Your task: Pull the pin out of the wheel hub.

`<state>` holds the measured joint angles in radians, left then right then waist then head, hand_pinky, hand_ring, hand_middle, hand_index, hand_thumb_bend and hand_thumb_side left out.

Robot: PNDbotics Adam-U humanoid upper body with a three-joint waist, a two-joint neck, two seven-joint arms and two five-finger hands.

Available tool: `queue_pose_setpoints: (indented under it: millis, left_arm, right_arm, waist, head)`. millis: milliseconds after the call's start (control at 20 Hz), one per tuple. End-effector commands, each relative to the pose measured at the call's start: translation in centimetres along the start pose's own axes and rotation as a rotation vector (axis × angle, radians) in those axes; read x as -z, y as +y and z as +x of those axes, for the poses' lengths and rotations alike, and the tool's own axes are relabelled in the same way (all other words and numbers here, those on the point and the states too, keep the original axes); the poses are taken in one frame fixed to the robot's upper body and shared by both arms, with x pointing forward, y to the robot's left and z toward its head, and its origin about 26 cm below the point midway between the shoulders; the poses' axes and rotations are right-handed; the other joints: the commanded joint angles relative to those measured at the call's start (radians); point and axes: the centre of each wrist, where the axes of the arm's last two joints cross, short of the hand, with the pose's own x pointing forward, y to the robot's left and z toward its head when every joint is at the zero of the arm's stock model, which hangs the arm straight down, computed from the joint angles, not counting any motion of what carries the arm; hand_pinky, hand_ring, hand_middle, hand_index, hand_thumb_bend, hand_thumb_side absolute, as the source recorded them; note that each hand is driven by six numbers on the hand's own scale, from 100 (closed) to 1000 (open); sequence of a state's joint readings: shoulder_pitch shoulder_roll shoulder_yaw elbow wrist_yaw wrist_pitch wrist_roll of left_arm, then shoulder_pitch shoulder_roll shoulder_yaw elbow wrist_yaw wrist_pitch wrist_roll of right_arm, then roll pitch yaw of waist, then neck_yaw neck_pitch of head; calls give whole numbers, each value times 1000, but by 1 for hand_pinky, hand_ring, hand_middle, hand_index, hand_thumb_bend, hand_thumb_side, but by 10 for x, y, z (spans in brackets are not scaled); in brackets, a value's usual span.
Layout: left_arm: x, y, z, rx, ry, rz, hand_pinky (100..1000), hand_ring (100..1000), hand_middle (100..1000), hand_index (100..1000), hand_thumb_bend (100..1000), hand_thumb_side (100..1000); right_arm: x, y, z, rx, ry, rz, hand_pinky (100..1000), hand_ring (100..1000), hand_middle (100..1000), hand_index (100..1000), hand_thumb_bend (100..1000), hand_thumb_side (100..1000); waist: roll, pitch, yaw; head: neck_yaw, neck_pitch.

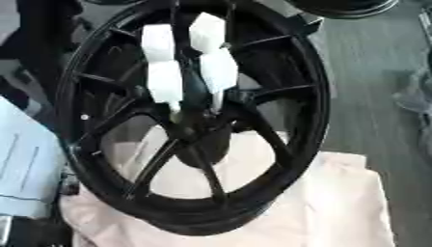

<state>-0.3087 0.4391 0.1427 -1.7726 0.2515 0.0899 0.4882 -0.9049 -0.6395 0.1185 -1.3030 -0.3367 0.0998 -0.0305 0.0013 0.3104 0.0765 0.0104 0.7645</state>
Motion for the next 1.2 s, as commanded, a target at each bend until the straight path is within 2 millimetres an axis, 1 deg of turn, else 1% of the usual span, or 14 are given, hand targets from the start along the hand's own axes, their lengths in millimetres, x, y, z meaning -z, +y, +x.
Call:
queue_pose_setpoints:
  millis: [50, 150, 350, 500, 600, 750, 900, 1000, 1100, 1200]
  left_arm:
    - [4, 3, 10, 6, -43, 1, 675, 702, 698, 790, 525, 725]
    - [3, 3, 10, 6, -43, 1, 675, 702, 698, 790, 525, 725]
    - [3, 3, 11, 6, -46, 2, 675, 702, 699, 790, 523, 724]
    - [2, 3, 11, 8, -47, 2, 675, 702, 699, 790, 522, 725]
    - [2, 3, 10, 8, -47, 1, 675, 703, 699, 790, 521, 725]
    - [2, 3, 11, 10, -48, 1, 675, 702, 699, 790, 520, 724]
    - [2, 3, 11, 12, -48, 1, 675, 704, 700, 790, 518, 726]
    - [2, 4, 10, 14, -47, 0, 675, 704, 700, 790, 515, 728]
    - [1, 5, 10, 18, -46, 2, 675, 703, 700, 790, 511, 729]
    - [1, 6, 10, 23, -46, 5, 674, 702, 700, 789, 509, 730]
  right_arm:
    - [2, -11, 19, -46, -45, -2, 872, 800, 773, 894, 312, 580]
    - [2, -11, 20, -50, -48, 4, 873, 800, 773, 895, 312, 580]
    - [2, -10, 24, -55, -59, 16, 873, 799, 772, 896, 308, 580]
    - [1, -9, 26, -59, -63, 23, 873, 799, 772, 896, 307, 580]
    - [1, -8, 28, -64, -67, 31, 873, 799, 772, 896, 307, 579]
    - [2, -6, 34, -80, -85, 53, 873, 799, 772, 896, 306, 575]
    - [4, -1, 46, -105, -119, 90, 872, 800, 772, 896, 303, 571]
    - [6, 6, 60, -132, -161, 135, 871, 801, 773, 897, 311, 571]
    - [6, 15, 76, -173, -204, 189, 869, 802, 774, 896, 335, 611]
    - [6, 28, 94, -223, -251, 253, 868, 802, 773, 893, 349, 606]
  waist:
    - [1, -15, 1]
    - [1, -15, 0]
    - [1, -14, 0]
    - [1, -13, 0]
    - [1, -12, 0]
    - [1, -12, 0]
    - [0, -13, -1]
    - [-1, -13, -1]
    - [-3, -14, -1]
    - [-5, -14, -2]
  head:
    - [-1, 6]
    - [-1, 2]
    - [-6, -31]
    - [-10, -50]
    - [-12, -55]
    - [-14, -51]
    - [-14, -44]
    - [-14, -38]
    - [-13, -32]
    - [-11, -23]
